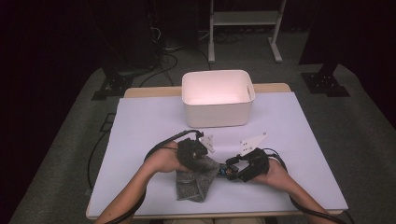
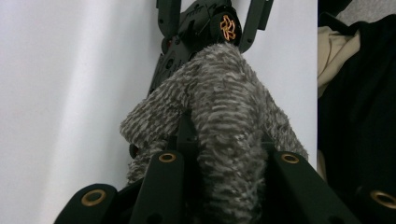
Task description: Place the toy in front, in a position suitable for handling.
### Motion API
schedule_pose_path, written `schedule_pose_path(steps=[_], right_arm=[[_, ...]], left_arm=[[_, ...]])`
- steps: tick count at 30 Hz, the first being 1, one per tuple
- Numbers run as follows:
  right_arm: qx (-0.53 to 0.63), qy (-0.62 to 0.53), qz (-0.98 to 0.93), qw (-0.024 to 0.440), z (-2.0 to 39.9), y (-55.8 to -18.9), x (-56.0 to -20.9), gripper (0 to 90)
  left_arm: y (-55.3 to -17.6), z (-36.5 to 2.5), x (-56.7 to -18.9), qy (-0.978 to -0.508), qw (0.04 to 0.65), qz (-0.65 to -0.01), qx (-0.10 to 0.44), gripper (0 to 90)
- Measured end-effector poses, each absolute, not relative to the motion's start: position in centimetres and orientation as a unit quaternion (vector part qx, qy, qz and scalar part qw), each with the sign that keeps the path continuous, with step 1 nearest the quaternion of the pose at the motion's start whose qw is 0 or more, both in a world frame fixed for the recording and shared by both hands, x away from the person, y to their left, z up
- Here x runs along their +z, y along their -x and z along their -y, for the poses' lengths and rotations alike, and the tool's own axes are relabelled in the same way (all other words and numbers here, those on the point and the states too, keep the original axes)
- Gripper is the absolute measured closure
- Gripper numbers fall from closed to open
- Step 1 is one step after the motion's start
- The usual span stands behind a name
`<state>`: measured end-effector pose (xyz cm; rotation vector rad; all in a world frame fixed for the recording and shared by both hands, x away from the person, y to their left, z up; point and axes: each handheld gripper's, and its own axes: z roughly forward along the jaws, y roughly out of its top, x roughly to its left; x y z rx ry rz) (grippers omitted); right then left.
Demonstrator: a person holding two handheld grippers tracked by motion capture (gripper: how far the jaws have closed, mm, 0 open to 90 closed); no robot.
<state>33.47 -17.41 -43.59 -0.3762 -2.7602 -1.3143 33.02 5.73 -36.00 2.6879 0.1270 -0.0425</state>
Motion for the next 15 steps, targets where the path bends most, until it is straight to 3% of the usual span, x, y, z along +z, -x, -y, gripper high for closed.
schedule_pose_path(steps=[4, 9, 11, 15], right_arm=[[-0.423, 0.117, 0.899, 0.003, 17.3, -32.6, -43.7, 34.7], [-0.412, 0.119, 0.903, 0.002, 17.3, -31.9, -44.1, 30.7], [-0.422, 0.125, 0.898, 0.004, 17.4, -31.8, -44.2, 33.7], [-0.422, 0.117, 0.899, 0.008, 17.4, -32.1, -44.2, 31.5]], left_arm=[[-32.1, -5.6, -36.3, -0.975, 0.217, -0.038, -0.012, 73.4], [-31.4, -5.2, -37.8, -0.982, 0.185, -0.031, -0.005, 73.3], [-31.7, -5.4, -38.1, -0.979, 0.199, -0.038, -0.016, 73.1], [-32.0, -5.6, -38.0, -0.978, 0.204, -0.042, -0.020, 73.0]])
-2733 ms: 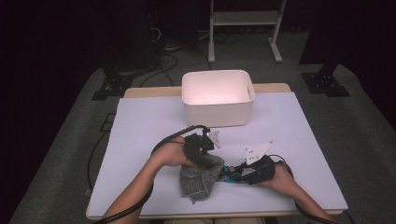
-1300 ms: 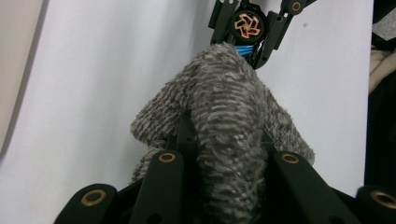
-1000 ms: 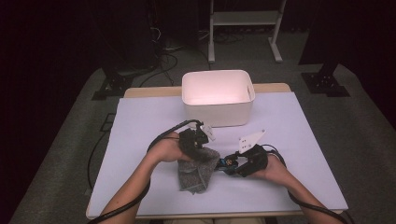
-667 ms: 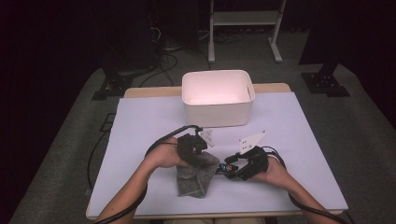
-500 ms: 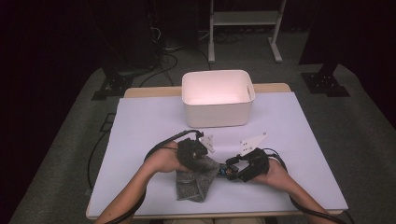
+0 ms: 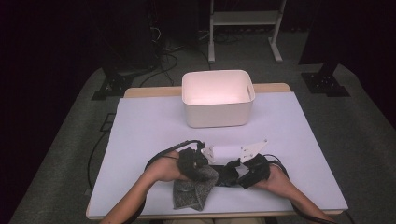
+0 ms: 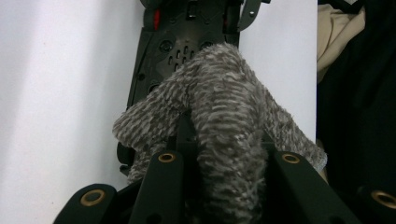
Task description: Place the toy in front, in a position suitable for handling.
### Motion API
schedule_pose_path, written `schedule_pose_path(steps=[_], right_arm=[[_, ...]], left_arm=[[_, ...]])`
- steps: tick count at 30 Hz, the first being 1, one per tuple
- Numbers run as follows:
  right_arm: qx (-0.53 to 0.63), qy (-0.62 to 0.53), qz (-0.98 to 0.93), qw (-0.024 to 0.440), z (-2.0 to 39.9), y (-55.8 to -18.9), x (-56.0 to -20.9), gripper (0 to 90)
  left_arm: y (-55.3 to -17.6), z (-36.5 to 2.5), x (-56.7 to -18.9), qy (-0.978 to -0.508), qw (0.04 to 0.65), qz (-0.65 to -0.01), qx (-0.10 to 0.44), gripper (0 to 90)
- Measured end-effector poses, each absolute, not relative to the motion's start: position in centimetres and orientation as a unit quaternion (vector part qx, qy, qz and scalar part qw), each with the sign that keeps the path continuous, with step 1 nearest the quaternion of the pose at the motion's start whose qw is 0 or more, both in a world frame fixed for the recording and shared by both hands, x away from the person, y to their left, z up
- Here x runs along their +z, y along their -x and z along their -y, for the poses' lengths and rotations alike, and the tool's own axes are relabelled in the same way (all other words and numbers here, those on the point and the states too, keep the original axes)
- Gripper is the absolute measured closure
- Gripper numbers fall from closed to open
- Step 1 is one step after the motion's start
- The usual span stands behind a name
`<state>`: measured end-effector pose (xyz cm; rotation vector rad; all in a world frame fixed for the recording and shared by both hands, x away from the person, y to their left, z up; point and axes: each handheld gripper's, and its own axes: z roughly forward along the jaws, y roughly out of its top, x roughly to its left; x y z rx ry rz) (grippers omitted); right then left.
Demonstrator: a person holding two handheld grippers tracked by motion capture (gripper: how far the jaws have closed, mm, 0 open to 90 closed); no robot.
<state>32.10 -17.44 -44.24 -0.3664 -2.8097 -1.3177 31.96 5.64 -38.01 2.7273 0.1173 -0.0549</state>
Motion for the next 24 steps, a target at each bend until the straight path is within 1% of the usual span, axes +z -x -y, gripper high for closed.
schedule_pose_path(steps=[2, 4, 6, 10, 18, 20, 22, 24], right_arm=[[-0.419, 0.110, 0.901, 0.012, 17.4, -32.2, -44.2, 27.7], [-0.415, 0.098, 0.905, 0.015, 17.3, -32.3, -44.2, 26.1], [-0.410, 0.097, 0.907, 0.012, 17.3, -32.5, -44.1, 18.0], [-0.415, 0.112, 0.902, 0.034, 17.4, -33.0, -44.0, 17.1], [-0.389, 0.114, 0.913, 0.051, 16.6, -33.5, -45.8, 15.5], [-0.396, 0.109, 0.910, 0.050, 16.4, -33.5, -45.8, 20.5], [-0.394, 0.103, 0.912, 0.047, 16.2, -33.3, -45.7, 21.1], [-0.392, 0.084, 0.916, 0.025, 16.2, -32.9, -45.7, 22.0]], left_arm=[[-32.0, -5.7, -38.0, -0.978, 0.204, -0.042, -0.020, 73.0], [-32.1, -5.6, -38.0, -0.978, 0.204, -0.041, -0.022, 73.0], [-32.1, -5.6, -37.9, -0.978, 0.203, -0.040, -0.021, 73.0], [-32.2, -5.8, -37.6, -0.977, 0.207, -0.042, -0.018, 73.0], [-32.6, -6.1, -37.4, -0.977, 0.208, -0.049, -0.016, 73.0], [-32.7, -6.0, -37.4, -0.977, 0.207, -0.048, -0.017, 73.0], [-32.8, -6.0, -37.3, -0.977, 0.207, -0.050, -0.018, 73.1], [-33.0, -6.0, -37.2, -0.976, 0.211, -0.047, -0.023, 73.0]])
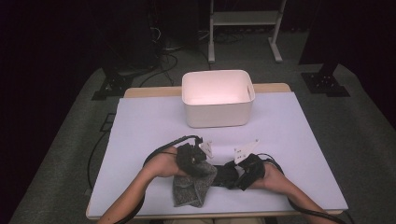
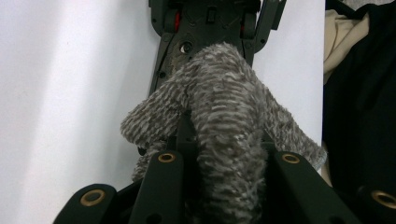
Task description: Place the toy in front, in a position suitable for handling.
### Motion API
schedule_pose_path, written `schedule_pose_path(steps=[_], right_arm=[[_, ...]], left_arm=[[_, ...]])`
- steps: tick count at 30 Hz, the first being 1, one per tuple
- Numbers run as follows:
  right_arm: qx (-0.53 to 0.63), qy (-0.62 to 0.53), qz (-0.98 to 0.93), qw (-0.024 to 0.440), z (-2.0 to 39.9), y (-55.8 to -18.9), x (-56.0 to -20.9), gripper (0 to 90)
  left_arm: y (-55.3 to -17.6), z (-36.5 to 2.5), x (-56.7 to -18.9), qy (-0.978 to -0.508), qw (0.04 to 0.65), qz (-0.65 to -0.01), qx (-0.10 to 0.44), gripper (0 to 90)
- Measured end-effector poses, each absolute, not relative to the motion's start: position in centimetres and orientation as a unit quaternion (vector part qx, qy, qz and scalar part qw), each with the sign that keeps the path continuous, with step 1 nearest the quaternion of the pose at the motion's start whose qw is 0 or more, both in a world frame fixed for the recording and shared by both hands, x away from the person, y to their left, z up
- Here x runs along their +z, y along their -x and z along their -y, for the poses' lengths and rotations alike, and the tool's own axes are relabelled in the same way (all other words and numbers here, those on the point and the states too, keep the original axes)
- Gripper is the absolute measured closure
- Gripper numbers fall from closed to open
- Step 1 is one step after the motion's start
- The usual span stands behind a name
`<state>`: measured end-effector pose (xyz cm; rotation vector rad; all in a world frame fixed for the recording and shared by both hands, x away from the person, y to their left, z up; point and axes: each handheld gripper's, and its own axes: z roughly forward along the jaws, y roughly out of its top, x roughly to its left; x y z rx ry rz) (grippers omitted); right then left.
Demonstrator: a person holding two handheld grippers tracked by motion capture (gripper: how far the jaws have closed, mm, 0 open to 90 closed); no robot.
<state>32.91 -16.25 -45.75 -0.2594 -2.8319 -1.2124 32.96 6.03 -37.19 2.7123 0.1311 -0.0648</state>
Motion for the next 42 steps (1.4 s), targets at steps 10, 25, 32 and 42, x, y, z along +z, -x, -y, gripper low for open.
schedule_pose_path(steps=[10, 25, 32, 42], right_arm=[[-0.393, 0.060, 0.918, -0.014, 16.0, -32.1, -45.2, 22.5], [-0.395, 0.072, 0.916, -0.013, 16.2, -31.7, -45.8, 22.6], [-0.394, 0.067, 0.917, -0.015, 16.3, -31.8, -46.0, 22.6], [-0.398, 0.066, 0.915, -0.012, 16.3, -32.1, -45.7, 22.6]], left_arm=[[-33.6, -3.8, -37.0, -0.976, 0.216, -0.036, -0.022, 73.1], [-33.1, 2.0, -39.3, -0.980, 0.194, 0.013, -0.041, 73.2], [-32.9, -0.7, -39.0, -0.979, 0.200, -0.006, -0.036, 73.4], [-33.4, -7.3, -38.4, -0.978, 0.196, -0.067, -0.020, 73.4]])
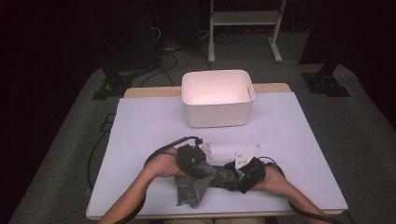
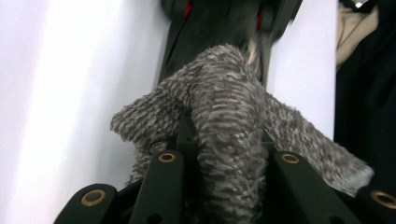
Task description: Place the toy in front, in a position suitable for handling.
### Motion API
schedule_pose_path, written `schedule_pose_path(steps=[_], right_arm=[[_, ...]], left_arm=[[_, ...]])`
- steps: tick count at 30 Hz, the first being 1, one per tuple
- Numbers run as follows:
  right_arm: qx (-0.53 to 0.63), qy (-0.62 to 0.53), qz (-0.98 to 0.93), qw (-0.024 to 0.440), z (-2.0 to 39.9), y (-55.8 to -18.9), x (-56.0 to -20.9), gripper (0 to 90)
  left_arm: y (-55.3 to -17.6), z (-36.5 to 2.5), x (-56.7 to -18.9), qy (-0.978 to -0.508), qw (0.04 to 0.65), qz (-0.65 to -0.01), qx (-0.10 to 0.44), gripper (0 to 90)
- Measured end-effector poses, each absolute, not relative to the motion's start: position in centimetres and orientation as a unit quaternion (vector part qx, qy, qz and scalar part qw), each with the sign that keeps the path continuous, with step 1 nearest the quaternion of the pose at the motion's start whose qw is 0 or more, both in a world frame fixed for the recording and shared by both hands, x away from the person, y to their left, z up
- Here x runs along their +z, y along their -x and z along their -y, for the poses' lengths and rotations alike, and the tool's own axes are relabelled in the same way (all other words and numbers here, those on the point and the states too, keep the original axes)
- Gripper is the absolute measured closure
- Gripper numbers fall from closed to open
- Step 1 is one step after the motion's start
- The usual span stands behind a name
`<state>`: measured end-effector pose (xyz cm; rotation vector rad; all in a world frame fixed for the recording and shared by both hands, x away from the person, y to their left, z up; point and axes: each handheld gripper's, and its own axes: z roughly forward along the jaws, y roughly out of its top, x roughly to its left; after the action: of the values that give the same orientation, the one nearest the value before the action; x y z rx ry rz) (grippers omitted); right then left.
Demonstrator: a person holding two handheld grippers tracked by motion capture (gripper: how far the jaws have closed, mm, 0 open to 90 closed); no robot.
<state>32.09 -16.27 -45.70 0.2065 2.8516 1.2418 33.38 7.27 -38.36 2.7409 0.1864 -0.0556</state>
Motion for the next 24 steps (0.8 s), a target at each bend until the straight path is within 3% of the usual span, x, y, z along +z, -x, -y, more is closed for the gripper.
schedule_pose_path(steps=[11, 24], right_arm=[[0.392, -0.066, -0.918, 0.012, 16.1, -32.0, -45.5, 22.5], [0.395, -0.054, -0.917, 0.031, 15.7, -31.7, -45.1, 22.6]], left_arm=[[-34.3, -10.2, -38.2, -0.974, 0.200, -0.107, -0.013, 73.3], [-34.2, -4.1, -38.1, -0.978, 0.200, -0.047, -0.023, 73.2]])
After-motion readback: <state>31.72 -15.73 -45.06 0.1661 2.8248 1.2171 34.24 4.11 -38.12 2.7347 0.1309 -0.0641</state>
